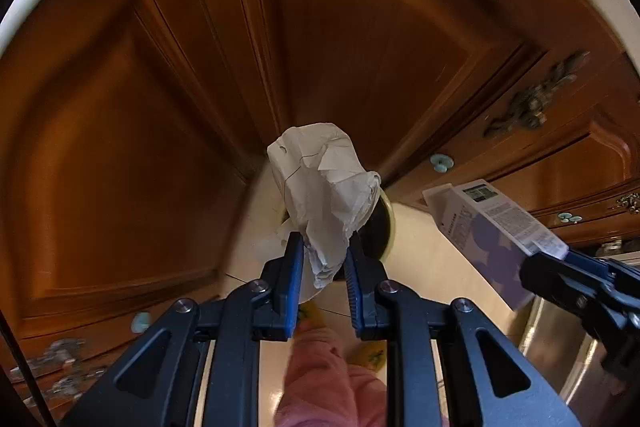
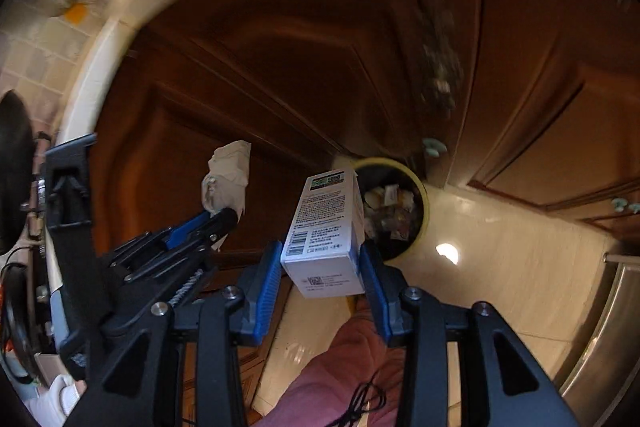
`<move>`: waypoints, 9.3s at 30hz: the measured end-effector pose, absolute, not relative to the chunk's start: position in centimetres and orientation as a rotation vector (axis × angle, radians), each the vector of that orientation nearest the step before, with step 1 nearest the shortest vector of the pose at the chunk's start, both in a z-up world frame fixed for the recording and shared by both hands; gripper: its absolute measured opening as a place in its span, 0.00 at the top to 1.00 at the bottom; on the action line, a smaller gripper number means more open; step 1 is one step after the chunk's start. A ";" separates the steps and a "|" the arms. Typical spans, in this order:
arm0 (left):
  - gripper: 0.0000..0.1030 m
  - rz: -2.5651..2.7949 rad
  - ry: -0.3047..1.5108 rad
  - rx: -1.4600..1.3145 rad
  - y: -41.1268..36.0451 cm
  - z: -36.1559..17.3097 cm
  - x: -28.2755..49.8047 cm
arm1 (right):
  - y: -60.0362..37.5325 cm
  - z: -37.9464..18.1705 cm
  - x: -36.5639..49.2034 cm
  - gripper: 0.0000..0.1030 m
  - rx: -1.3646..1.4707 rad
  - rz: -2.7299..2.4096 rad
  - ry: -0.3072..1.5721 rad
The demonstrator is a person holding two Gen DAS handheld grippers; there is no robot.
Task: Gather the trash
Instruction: 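Carry the tissue and white box down over the bin, then open both tools to drop the tissue and box into the bin, then raise both tools back up toward the plastic wrappers and yellow packet, then grasp the clear plastic wrapper with the left tool while the right tool grasps the yellow packet, then carry the plastic wrapper and yellow packet down over the bin, then open both tools to drop the wrapper and packet into the bin, then raise both tools back up toward the last plastic bag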
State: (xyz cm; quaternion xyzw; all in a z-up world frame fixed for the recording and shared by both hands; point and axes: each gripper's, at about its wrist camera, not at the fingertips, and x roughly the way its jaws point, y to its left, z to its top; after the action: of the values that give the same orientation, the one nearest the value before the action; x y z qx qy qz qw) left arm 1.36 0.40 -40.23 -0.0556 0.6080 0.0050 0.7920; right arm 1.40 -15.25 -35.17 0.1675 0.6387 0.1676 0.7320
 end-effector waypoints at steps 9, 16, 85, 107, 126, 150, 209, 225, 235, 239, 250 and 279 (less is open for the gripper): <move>0.80 -0.040 1.324 -0.104 0.5 -45.7 2.1 | -14.8 -42.6 3.7 0.60 0.414 0.285 1.462; 0.50 -0.044 1.329 -0.120 0.8 -47.5 2.6 | -14.2 -45.0 4.6 0.45 0.427 0.258 1.482; 0.16 -0.037 0.701 0.388 -3.0 2.3 20.7 | -23.2 0.5 22.4 0.40 0.661 0.235 0.812; 0.16 0.156 1.110 0.152 -8.2 -11.9 53.0 | -28.8 -17.0 56.0 0.39 0.794 0.228 1.098; 0.58 0.130 1.175 -0.148 -5.2 -19.6 57.3 | -26.0 -23.1 61.0 0.87 0.674 0.213 1.128; 0.74 -0.017 1.106 -0.055 -6.4 -10.1 43.9 | -28.4 -12.9 46.7 0.96 0.848 0.407 0.979; 0.72 -0.110 1.300 -0.125 4.0 -28.2 -1.6 | -11.1 -28.3 0.7 0.95 0.176 0.429 1.510; 0.67 -0.076 1.444 -0.189 3.3 -49.8 3.3 | -9.3 -51.5 5.1 0.93 0.260 0.317 1.694; 0.29 -0.049 1.462 -0.165 2.9 -56.6 5.5 | -10.1 -58.1 7.0 0.51 0.245 0.254 1.688; 0.29 -0.029 1.472 -0.171 3.3 -56.8 5.7 | -10.4 -57.6 6.6 0.51 0.251 0.258 1.669; 0.29 -0.057 1.436 -0.126 2.4 -46.9 5.2 | -11.2 -48.1 5.4 0.51 0.267 0.314 1.605; 0.18 -0.205 0.853 0.016 0.5 -4.9 7.9 | -17.5 -6.7 4.8 0.51 0.314 0.316 0.894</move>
State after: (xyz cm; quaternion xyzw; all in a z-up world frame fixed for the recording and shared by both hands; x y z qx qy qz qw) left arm 7.87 0.46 -4.87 0.0076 0.4131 -0.0994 0.9052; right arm 4.79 -17.51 -6.74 0.1507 0.4285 0.1514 0.8779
